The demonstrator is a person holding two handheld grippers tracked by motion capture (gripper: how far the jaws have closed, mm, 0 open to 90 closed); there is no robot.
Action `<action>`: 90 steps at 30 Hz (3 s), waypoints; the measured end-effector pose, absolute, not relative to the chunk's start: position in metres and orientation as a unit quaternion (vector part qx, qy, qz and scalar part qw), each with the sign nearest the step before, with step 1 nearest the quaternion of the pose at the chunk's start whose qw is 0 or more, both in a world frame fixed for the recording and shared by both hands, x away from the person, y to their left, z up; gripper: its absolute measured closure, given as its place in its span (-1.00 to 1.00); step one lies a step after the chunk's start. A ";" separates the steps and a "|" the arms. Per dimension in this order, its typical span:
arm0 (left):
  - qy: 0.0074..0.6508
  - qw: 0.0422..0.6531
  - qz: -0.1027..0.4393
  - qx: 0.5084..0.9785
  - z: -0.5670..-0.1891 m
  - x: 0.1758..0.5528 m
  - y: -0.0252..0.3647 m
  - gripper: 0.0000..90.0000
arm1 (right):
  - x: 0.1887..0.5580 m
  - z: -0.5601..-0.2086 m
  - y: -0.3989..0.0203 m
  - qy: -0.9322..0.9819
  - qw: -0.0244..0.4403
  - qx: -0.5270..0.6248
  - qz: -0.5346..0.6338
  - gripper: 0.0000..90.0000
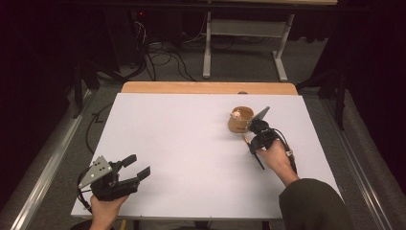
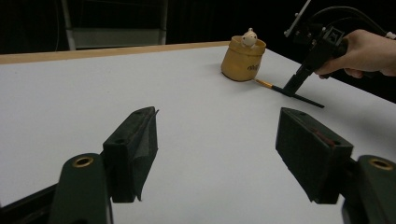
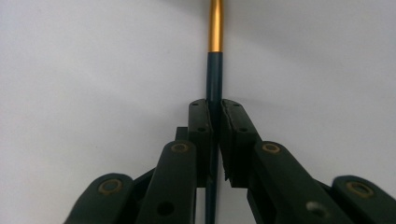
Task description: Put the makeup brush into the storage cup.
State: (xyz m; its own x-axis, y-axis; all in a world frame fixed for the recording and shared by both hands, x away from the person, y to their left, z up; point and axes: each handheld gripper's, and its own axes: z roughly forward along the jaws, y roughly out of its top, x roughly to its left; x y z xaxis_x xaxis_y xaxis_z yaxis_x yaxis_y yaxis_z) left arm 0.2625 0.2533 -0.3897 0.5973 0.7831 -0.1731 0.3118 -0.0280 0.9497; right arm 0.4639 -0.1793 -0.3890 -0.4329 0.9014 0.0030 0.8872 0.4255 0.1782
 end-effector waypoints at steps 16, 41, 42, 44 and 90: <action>0.399 0.571 0.206 0.687 -0.390 0.263 0.254 -0.33 | 0.457 -0.386 -0.180 0.851 0.054 0.515 0.092 0.90; 0.399 0.570 0.207 0.687 -0.390 0.263 0.254 -0.34 | 0.446 -0.376 -0.186 0.858 0.059 0.492 0.138 0.90; 0.399 0.570 0.207 0.688 -0.390 0.263 0.254 -0.34 | 0.445 -0.376 -0.187 0.858 0.058 0.492 0.138 0.90; 0.400 0.569 0.207 0.688 -0.390 0.263 0.253 -0.34 | 0.443 -0.375 -0.188 0.860 0.061 0.487 0.140 0.90; 0.399 0.564 0.211 0.691 -0.391 0.264 0.252 -0.34 | 0.391 -0.348 -0.213 0.841 0.084 0.425 0.325 0.90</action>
State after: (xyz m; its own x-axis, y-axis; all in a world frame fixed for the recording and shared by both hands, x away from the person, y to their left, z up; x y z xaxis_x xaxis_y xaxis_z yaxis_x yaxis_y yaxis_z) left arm 0.2635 0.2519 -0.3908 0.5920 0.7902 -0.1584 0.3136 -0.0449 0.9485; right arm 0.3906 -0.2130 -0.3477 -0.6247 0.7690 0.1358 0.6603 0.4273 0.6176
